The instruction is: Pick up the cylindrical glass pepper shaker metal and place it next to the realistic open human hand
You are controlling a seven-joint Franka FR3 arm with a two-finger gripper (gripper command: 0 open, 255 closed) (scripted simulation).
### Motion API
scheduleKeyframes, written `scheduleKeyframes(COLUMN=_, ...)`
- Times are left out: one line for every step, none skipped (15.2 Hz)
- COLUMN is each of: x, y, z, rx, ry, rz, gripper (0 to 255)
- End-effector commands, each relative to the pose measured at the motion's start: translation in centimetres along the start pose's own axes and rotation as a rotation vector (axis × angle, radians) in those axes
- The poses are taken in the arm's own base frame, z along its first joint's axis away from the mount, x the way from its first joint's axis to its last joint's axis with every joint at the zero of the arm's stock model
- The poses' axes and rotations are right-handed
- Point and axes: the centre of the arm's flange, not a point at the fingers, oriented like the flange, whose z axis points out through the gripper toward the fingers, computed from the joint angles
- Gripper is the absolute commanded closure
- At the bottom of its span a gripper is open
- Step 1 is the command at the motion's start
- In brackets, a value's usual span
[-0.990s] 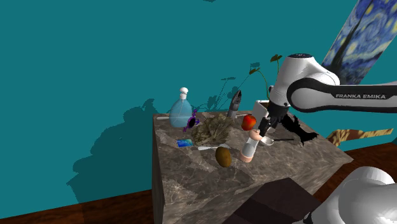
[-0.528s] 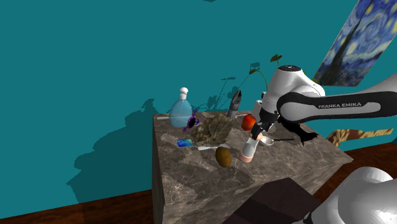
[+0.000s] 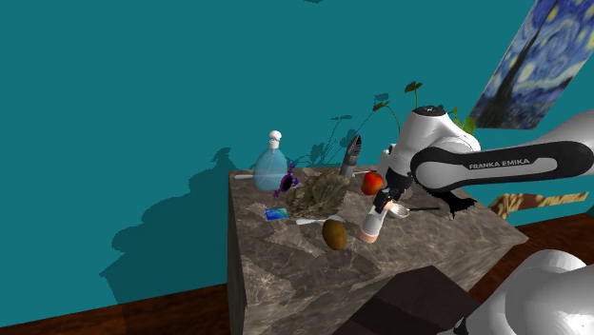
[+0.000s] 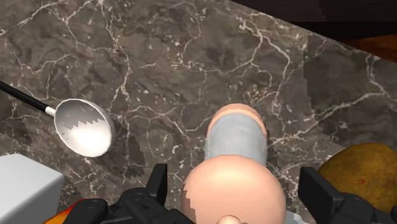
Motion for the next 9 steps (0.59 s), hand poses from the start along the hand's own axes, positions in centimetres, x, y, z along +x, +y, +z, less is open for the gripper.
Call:
scheduleKeyframes(x=-0.01, y=0.0, z=0.02, rx=0.0, ry=0.0, rz=0.0, gripper=0)
scheduleKeyframes(x=-0.01, y=0.0, z=0.02, rx=0.0, ry=0.0, rz=0.0, gripper=0)
scheduleKeyframes(x=0.0, y=0.0, z=0.01, rx=0.0, ry=0.0, rz=0.0, gripper=0)
scheduleKeyframes(x=0.0, y=0.0, z=0.01, rx=0.0, ry=0.0, rz=0.0, gripper=255)
scheduleKeyframes(x=0.0, y=0.0, z=0.01, rx=0.0, ry=0.0, rz=0.0, gripper=255)
scheduleKeyframes(x=-0.01, y=0.0, z=0.01, rx=0.0, ry=0.0, rz=0.0, gripper=255)
scheduleKeyframes(x=-0.01, y=0.0, z=0.01, rx=0.0, ry=0.0, rz=0.0, gripper=255)
scheduleKeyframes(x=-0.01, y=-0.01, z=0.01, rx=0.0, ry=0.0, rz=0.0, gripper=255)
scheduleKeyframes(x=-0.01, y=-0.01, z=0.01, rx=0.0, ry=0.0, rz=0.0, gripper=255)
